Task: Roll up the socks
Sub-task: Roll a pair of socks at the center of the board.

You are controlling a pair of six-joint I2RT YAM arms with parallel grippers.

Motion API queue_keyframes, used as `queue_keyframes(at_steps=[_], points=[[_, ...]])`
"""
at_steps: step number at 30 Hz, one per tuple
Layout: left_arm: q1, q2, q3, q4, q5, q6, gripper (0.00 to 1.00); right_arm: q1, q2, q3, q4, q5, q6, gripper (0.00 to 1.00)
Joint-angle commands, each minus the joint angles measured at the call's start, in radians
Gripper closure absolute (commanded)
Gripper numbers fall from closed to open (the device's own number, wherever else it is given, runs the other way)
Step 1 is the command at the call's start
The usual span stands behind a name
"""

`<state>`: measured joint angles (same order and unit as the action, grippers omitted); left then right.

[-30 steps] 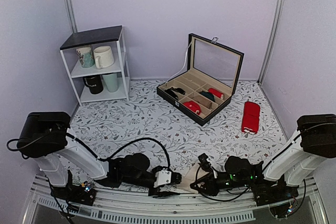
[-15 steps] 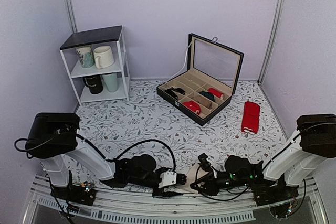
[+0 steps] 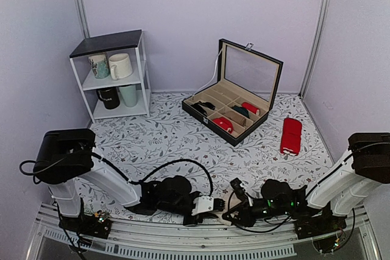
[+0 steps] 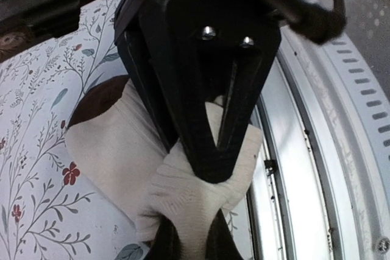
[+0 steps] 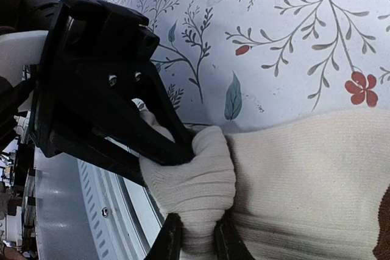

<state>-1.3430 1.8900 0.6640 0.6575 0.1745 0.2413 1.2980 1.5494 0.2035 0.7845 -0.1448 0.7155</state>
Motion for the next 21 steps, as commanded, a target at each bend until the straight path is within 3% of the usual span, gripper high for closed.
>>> queue_keyframes(at_steps=[1, 4, 9, 14, 21], points=[[-0.022, 0.054, 0.037, -0.154, 0.045, -0.025, 1.00, -0.002, 0.005, 0.012, -0.336, -0.004, -0.028, 0.78], [-0.022, 0.053, 0.039, -0.177, 0.009, -0.052, 1.00, -0.007, -0.086, 0.035, -0.450, 0.081, -0.023, 0.60], [-0.024, 0.046, 0.034, -0.196, -0.007, -0.070, 1.00, -0.011, -0.328, 0.089, -0.729, 0.304, 0.016, 0.48], [-0.024, 0.045, 0.036, -0.202, -0.008, -0.071, 1.00, -0.043, -0.471, 0.107, -0.932, 0.398, 0.092, 0.46], [-0.024, 0.055, 0.045, -0.210, -0.006, -0.072, 1.00, -0.087, -0.456, 0.099, -0.929, 0.379, 0.110, 0.47]])
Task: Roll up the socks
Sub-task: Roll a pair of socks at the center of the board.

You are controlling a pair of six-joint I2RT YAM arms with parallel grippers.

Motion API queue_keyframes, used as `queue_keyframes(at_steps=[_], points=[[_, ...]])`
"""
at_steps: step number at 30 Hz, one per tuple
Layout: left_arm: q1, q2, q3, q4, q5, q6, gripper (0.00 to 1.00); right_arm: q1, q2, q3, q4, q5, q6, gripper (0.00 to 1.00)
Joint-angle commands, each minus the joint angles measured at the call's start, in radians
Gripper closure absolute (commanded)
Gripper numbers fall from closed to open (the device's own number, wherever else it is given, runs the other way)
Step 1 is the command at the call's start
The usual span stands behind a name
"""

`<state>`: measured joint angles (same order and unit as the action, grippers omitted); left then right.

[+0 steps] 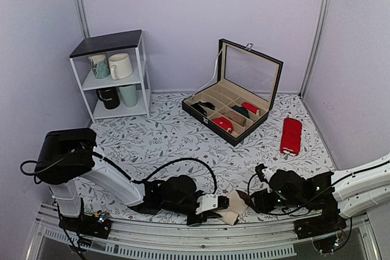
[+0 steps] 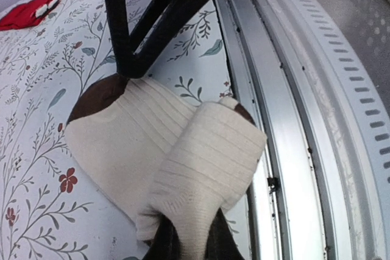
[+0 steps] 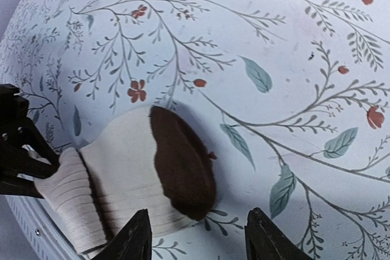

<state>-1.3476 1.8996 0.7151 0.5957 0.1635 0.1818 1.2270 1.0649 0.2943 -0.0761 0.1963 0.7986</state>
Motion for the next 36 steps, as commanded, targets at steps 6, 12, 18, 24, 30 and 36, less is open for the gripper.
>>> queue_keyframes(at_steps=[6, 12, 18, 24, 30, 36], points=[[-0.019, 0.050, -0.002, -0.152, 0.001, -0.015, 1.00, -0.024, 0.145, 0.035, 0.034, -0.001, -0.006, 0.49], [-0.018, 0.030, -0.008, -0.166, -0.051, -0.038, 1.00, -0.060, 0.220, 0.048, 0.124, -0.032, -0.046, 0.80], [-0.015, -0.046, -0.039, -0.209, -0.214, -0.080, 1.00, -0.210, 0.313, 0.110, 0.250, -0.154, -0.189, 0.96], [-0.017, -0.106, -0.039, -0.265, -0.352, -0.099, 1.00, -0.303, 0.534, 0.338, 0.306, -0.283, -0.362, 0.98], [-0.018, -0.138, -0.051, -0.278, -0.374, -0.068, 1.00, -0.349, 0.734, 0.521, 0.297, -0.379, -0.450, 0.99], [-0.005, -0.071, 0.007, -0.358, -0.312, -0.062, 1.00, -0.351, 0.775, 0.558, 0.279, -0.409, -0.474, 0.96]])
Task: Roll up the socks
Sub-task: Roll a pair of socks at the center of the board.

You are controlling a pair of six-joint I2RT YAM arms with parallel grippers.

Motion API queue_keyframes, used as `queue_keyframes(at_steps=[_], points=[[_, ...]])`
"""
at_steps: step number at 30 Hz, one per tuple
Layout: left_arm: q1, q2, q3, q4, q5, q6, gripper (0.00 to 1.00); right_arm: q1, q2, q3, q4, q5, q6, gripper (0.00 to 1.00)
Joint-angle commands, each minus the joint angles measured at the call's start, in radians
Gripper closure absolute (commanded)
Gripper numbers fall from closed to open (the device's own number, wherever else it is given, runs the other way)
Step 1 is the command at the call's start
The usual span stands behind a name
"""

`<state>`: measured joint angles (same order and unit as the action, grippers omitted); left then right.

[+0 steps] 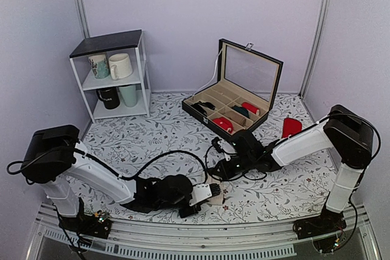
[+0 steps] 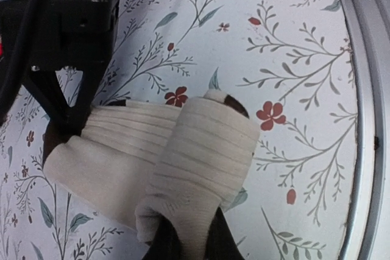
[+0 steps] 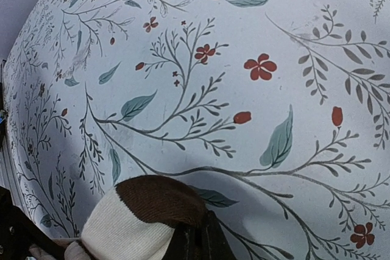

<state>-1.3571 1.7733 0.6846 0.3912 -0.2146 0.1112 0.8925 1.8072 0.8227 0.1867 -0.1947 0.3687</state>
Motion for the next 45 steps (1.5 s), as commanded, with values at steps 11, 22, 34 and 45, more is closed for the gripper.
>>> queue_keyframes(at_steps=[11, 22, 34, 45], points=[[0.078, 0.139, 0.061, -0.290, 0.259, -0.215, 1.00, -0.017, -0.099, -0.036, 0.002, 0.014, -0.083, 0.67], [0.095, 0.184, 0.009, -0.273, 0.350, -0.321, 1.00, 0.010, -0.419, -0.244, 0.068, 0.000, -0.179, 0.55], [0.125, 0.183, -0.012, -0.255, 0.400, -0.335, 1.00, 0.193, -0.424, -0.448, 0.350, 0.030, -0.243, 0.42], [0.127, 0.224, -0.015, -0.241, 0.404, -0.334, 1.00, 0.203, -0.332, -0.463, 0.411, 0.016, -0.239, 0.41]])
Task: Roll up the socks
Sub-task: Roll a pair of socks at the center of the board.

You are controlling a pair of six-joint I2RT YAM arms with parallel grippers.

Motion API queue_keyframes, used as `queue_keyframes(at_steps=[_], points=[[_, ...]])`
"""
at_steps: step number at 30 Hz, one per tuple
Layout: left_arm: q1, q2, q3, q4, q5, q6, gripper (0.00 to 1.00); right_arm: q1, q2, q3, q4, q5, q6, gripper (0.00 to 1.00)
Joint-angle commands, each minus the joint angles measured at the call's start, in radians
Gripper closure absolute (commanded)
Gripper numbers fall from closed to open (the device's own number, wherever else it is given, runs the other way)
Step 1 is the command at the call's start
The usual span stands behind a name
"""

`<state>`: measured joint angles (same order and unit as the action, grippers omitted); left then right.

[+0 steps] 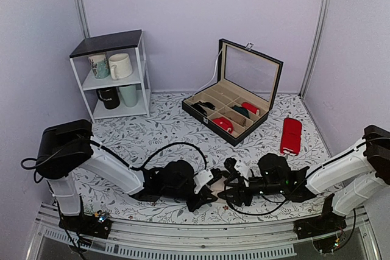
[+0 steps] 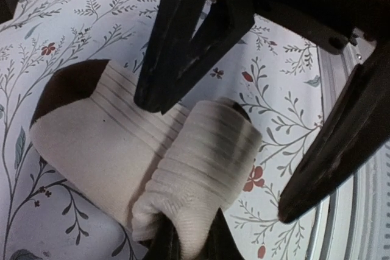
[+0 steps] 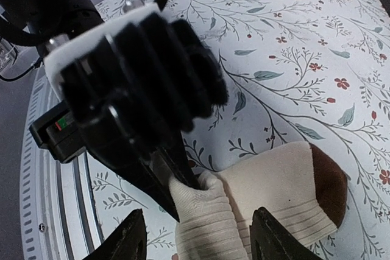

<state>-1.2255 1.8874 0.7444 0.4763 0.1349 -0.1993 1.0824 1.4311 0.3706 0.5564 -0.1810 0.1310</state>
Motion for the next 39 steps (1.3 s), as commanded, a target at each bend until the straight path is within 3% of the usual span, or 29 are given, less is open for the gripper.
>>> queue_keyframes(at_steps=[1, 14, 19, 23, 26, 30, 32, 34, 39], points=[[-0.004, 0.111, -0.076, -0.326, 0.055, -0.021, 1.00, 0.020, 0.051, -0.016, 0.047, 0.007, 0.007, 0.41], [-0.002, 0.109, -0.083, -0.319, 0.052, -0.014, 1.00, 0.043, 0.083, -0.055, 0.058, 0.045, 0.068, 0.45], [0.000, 0.120, -0.080, -0.311, 0.056, -0.014, 1.00, 0.050, 0.132, -0.035, 0.033, 0.037, 0.078, 0.59], [0.001, 0.112, -0.081, -0.293, 0.034, -0.012, 1.00, 0.051, 0.156, -0.036, 0.029, 0.029, 0.114, 0.82], [0.000, 0.070, -0.090, -0.255, 0.000, 0.012, 0.83, 0.050, 0.170, -0.040, 0.021, 0.025, 0.158, 0.90], [-0.003, -0.052, -0.117, -0.181, -0.080, 0.073, 0.81, 0.050, 0.212, -0.037, 0.002, -0.012, 0.222, 0.91], [-0.008, -0.126, -0.160, -0.092, -0.114, 0.122, 0.77, 0.045, 0.242, -0.027, -0.012, -0.053, 0.255, 0.91], [-0.026, -0.204, -0.230, 0.036, -0.148, 0.184, 0.62, 0.045, 0.269, -0.017, -0.035, -0.092, 0.293, 0.91], [-0.064, -0.345, -0.394, 0.338, -0.171, 0.312, 0.45, 0.042, 0.308, -0.024, -0.073, -0.128, 0.362, 0.92]])
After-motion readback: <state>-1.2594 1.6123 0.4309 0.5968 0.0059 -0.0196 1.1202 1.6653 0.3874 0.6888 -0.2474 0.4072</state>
